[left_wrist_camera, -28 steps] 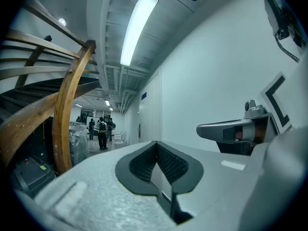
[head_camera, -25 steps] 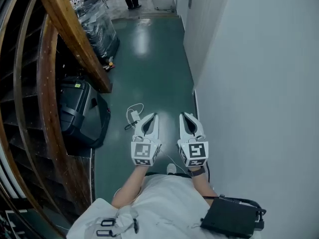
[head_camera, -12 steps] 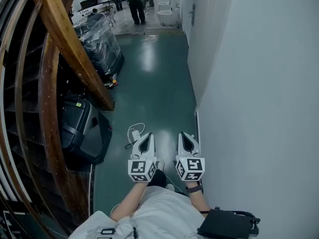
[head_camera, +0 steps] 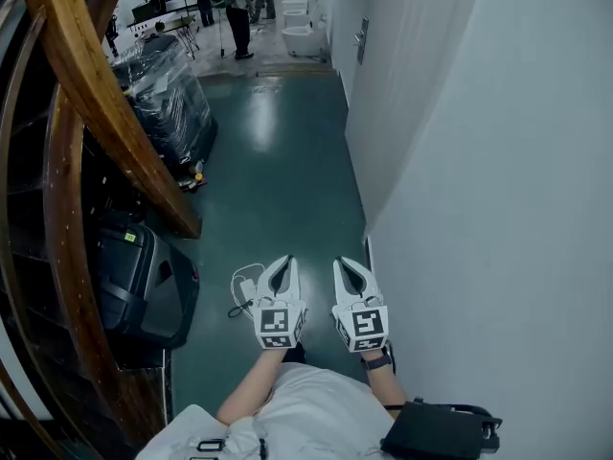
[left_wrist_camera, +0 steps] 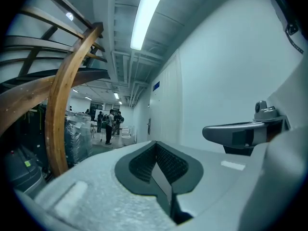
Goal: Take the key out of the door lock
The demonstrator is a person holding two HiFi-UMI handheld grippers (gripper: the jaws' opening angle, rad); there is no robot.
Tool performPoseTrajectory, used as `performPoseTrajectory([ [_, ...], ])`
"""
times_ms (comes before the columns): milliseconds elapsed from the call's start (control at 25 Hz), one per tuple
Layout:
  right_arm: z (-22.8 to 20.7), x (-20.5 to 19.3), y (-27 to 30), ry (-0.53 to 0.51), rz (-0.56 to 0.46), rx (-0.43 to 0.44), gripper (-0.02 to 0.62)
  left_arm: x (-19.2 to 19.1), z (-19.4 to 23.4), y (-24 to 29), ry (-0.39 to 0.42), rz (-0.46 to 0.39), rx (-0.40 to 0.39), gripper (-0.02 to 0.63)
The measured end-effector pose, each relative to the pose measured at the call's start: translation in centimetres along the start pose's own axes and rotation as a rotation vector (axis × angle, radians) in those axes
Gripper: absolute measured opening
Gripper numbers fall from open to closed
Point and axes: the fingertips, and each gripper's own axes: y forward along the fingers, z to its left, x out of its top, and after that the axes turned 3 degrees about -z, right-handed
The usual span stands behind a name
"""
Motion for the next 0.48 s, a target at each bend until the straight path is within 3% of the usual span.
performPoseTrajectory([
  [160,0.7,3.6,7.1,-0.088,-0.108,0.088,-0.002,2.7,5.9,5.2,0.068,-0.03,0.048,-0.003],
  [280,2.0,4.2,10.8,-0.16,-0.119,0.098,-0.001,3.4,9.2,7.9,0.146,-0.055,0.022,-0.001],
  [480,-1.2,1.9,15.9,-0.142,-0.077,0.045,0.0,4.5,11.0,9.8,0.092,-0.171,-0.04,0.0],
])
